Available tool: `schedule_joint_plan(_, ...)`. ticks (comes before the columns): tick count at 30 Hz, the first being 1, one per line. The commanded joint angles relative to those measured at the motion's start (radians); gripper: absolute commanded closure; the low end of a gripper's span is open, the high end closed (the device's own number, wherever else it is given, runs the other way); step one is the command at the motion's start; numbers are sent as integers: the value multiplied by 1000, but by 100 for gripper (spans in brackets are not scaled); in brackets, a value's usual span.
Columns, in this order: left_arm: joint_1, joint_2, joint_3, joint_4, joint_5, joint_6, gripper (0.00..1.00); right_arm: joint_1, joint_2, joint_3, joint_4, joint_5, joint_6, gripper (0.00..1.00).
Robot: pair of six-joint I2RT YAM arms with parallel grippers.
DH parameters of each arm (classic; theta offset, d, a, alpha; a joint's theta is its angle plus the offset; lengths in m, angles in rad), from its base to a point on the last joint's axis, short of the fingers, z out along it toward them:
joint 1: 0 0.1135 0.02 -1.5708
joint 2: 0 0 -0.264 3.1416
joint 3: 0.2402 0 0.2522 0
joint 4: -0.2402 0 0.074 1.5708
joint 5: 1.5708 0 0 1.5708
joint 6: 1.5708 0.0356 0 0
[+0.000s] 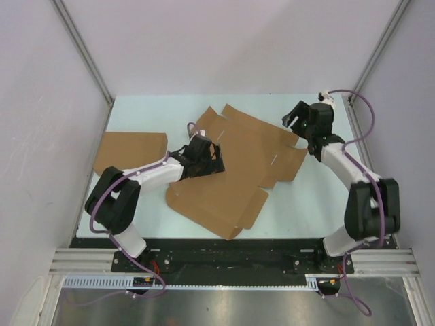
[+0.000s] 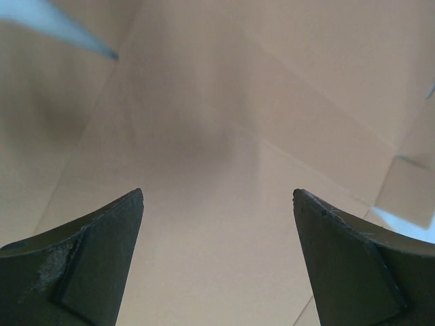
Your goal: Fold the paper box
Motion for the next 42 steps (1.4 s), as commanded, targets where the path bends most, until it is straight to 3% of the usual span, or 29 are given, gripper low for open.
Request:
schedule_joint_plan(1, -11, -9, -69, 46, 54, -48, 5, -54, 154, 139, 43, -203, -66, 26)
schedule_joint_plan(6, -60, 7, -174, 64, 75, -108, 7, -52, 292, 296, -45, -208, -221, 22)
schedule_joint_plan(10, -86, 13, -277, 127, 106, -175, 8, 18, 358, 409, -132, -91, -359, 20)
schedule_joint_plan(19, -134, 117, -276, 193, 262, -316, 10, 96, 479, 591, -227, 50, -361, 21)
schedule_joint_plan(25, -184, 85, -288, 140, 241, -355, 10, 106, 494, 578, -184, 142, -375, 22)
schedule_joint_plan(30, -183, -92, -264, 16, 69, -275, 8, 67, 456, 554, -224, 62, -277, 21)
schedule_joint_plan(34, -181, -222, -228, -23, 6, -195, 7, 116, 435, 510, -262, 47, -287, 22)
schedule_joint_plan(39, -180, -320, -230, -70, -57, -154, 7, 213, 375, 301, -228, 99, -252, 24)
schedule_joint_plan(42, -177, -390, -210, -112, -165, -132, 0, 254, 349, 220, -204, 119, -219, 25)
